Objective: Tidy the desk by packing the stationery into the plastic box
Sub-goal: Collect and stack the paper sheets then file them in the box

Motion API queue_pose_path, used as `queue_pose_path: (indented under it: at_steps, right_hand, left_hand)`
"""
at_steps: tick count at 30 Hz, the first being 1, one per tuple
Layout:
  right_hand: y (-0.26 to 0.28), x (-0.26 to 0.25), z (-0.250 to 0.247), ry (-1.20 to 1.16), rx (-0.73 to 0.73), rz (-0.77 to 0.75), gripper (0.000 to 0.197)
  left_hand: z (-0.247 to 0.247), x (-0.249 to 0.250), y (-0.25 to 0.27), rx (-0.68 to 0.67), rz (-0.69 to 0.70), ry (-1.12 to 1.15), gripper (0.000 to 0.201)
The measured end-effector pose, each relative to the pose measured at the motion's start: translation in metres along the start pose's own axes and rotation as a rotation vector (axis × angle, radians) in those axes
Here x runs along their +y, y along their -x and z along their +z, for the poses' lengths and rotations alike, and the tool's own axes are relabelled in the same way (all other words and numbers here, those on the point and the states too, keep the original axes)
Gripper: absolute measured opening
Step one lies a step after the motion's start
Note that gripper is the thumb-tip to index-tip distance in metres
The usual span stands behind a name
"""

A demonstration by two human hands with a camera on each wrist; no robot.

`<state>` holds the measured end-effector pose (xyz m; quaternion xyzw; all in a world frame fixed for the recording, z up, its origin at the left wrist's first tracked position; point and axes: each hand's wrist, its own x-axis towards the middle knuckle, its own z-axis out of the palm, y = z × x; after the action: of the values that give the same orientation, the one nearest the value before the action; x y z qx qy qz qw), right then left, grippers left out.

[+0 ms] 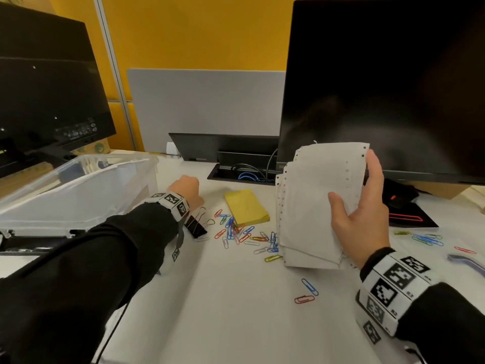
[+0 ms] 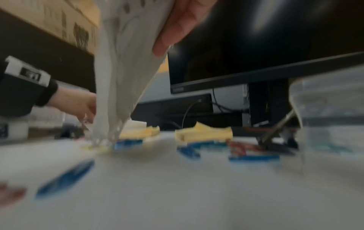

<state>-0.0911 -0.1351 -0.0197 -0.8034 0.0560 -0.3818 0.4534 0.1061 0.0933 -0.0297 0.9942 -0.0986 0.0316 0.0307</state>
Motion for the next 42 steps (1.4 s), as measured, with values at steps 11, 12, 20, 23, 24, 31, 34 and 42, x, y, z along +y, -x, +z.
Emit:
queue_pose_path:
  at_steps: [11,12,20,23,24,31,34,42]
  right_hand:
    - [-0.011,-0.005,-0.016,-0.149,-0.011,0.218,0.032]
    - [-0.011,-0.006,-0.016,-0.181,-0.049,0.242,0.03]
    - [-0.007,-0.018,-0.013,-0.416,-0.337,0.363,0.028]
    - [-0.002,-0.028,-0.005,-0.436,-0.424,0.301,0.024]
    - [0.0,-0.031,-0.003,-0.448,-0.428,0.288,0.022]
    - [0.014,-0.032,0.008,-0.558,-0.482,0.22,0.034]
    - [0.017,-0.026,0.009,-0.531,-0.487,0.246,0.048]
    - [0.02,-0.001,-0.005,-0.479,-0.357,0.438,0.043]
  left_hand:
    - [-0.167,0.049,0.093,0.582,0.646,0.621,0.014]
    - [-0.174,0.05,0.102,0.454,0.722,0.68,0.012]
    - [-0.147,0.08,0.122,0.033,0.859,0.423,0.016]
    - [-0.122,0.097,0.115,0.247,0.844,0.27,0.025]
    - [-0.117,0.101,0.115,0.279,0.851,0.282,0.027]
    - [-0.1,0.11,0.117,0.31,0.983,0.509,0.041]
    - [-0.094,0.101,0.115,0.356,1.0,0.537,0.058]
    - [-0.062,0.046,0.104,-0.192,0.398,0.909,0.086]
